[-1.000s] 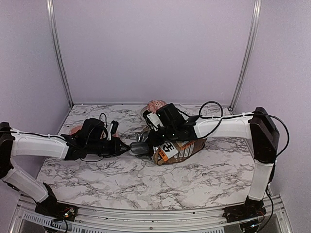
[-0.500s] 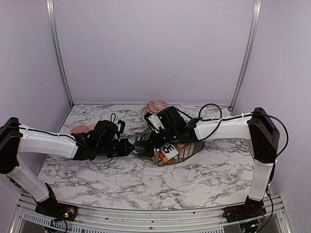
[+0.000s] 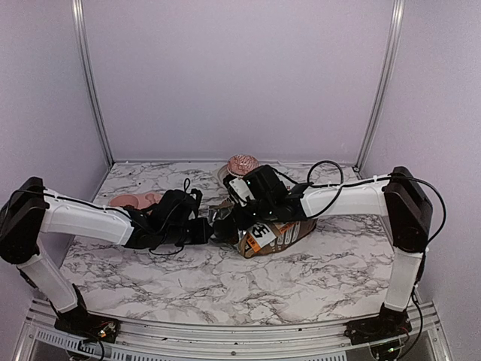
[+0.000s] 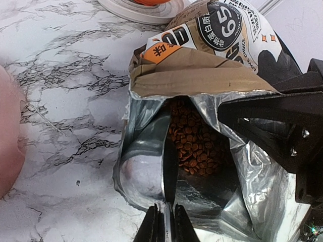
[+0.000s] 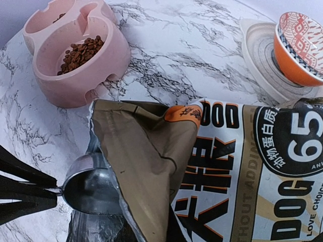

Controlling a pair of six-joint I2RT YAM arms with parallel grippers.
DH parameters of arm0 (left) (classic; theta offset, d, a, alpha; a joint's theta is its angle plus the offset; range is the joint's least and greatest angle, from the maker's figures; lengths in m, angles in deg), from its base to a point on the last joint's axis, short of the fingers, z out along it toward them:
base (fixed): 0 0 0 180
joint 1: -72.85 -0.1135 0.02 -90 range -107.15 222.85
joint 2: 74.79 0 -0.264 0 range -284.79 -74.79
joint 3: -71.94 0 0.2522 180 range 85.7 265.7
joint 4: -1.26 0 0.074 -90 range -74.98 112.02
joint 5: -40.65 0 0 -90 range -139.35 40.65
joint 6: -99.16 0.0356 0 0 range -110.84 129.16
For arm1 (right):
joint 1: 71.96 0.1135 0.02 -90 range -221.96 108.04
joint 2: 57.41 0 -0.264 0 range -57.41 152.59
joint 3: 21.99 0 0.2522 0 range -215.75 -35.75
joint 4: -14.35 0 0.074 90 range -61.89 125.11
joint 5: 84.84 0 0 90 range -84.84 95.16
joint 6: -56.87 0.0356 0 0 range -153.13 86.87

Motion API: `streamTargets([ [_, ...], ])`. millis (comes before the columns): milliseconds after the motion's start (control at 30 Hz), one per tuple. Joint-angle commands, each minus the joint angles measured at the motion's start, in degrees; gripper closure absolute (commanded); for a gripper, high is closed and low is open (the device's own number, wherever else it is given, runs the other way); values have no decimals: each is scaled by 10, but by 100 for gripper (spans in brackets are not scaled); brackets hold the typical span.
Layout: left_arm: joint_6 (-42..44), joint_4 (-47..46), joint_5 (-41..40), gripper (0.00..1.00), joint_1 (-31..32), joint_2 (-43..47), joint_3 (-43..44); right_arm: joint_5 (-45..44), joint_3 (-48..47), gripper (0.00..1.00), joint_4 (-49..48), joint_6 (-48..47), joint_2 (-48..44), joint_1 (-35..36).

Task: Serve the pet food
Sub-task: Insert the spatula into the pet food bag.

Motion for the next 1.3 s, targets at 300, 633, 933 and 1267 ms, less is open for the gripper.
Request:
streamTargets([
  [300, -56, -23, 43, 100, -3, -67, 32, 8, -8, 100, 65, 3, 2, -2],
  [633, -121, -104, 127, 100, -24, -78, 11, 8, -2, 100, 63, 5, -1, -2],
  [933, -171, -188, 181, 100, -45, -77, -22, 10, -5, 100, 60, 0, 3, -4],
  [1267, -198, -244, 211, 100, -52, -100, -29, 12, -3, 100, 59, 0, 1, -6],
])
